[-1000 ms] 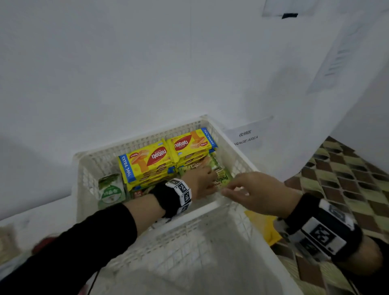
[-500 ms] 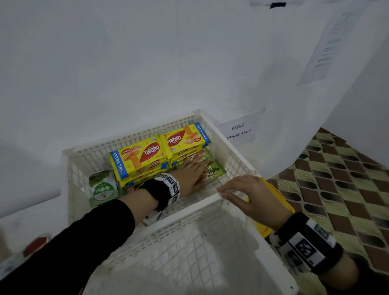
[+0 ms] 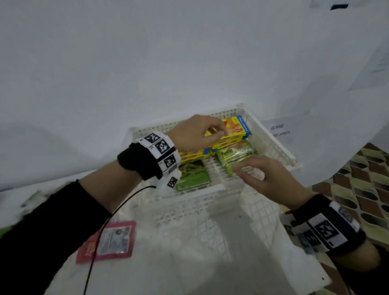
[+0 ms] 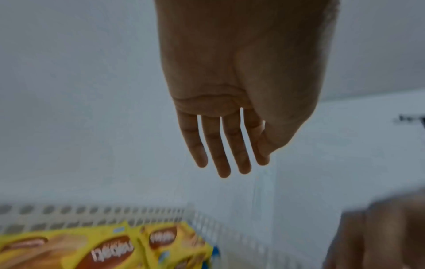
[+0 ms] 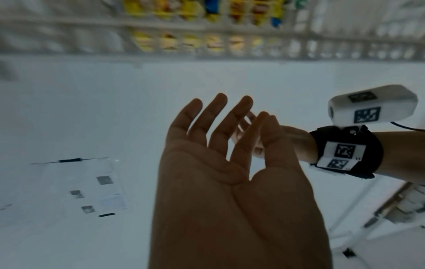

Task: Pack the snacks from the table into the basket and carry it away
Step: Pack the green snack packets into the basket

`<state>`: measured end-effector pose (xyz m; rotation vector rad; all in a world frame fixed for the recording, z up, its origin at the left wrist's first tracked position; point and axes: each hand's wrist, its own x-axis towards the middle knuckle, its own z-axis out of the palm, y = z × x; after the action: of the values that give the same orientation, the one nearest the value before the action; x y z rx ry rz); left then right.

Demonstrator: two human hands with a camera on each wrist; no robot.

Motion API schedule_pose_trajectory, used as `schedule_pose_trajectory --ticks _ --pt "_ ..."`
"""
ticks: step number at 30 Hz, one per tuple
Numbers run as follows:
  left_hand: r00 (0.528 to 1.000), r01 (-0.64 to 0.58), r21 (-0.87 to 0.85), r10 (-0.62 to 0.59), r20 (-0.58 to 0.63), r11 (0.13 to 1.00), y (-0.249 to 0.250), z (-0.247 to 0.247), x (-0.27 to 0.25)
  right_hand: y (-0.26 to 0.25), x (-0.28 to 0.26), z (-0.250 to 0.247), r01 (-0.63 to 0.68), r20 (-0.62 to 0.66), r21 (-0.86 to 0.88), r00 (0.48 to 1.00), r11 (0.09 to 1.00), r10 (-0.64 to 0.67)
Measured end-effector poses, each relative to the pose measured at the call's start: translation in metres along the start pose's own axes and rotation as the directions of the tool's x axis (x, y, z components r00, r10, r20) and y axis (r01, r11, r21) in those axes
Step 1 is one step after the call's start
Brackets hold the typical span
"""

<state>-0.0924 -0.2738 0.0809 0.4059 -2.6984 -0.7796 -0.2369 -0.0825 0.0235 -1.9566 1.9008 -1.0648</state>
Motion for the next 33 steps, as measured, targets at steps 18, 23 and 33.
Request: schedule_pose_trajectory --ticks 18,23,33 --pt "0.798 0.602 0.134 -0.595 -0.091 0.787 -0.051 -0.085 -0.431 -0.235 -0.004 0.278 0.107 0.503 0.263 0.833 0.959 -0.23" --pt "0.706 0.666 0.307 -0.707 0.036 0.68 -0.075 -0.045 -0.518 -0.269 -0.041 0.341 0.138 0.703 0.106 0.69 0.985 -0.172" --pt "0.686 0.683 0.354 -0.728 -0.009 0.639 -0.094 -0.009 -0.561 -0.277 -0.078 0.371 0.154 0.73 -0.067 0.681 0.986 -0.057"
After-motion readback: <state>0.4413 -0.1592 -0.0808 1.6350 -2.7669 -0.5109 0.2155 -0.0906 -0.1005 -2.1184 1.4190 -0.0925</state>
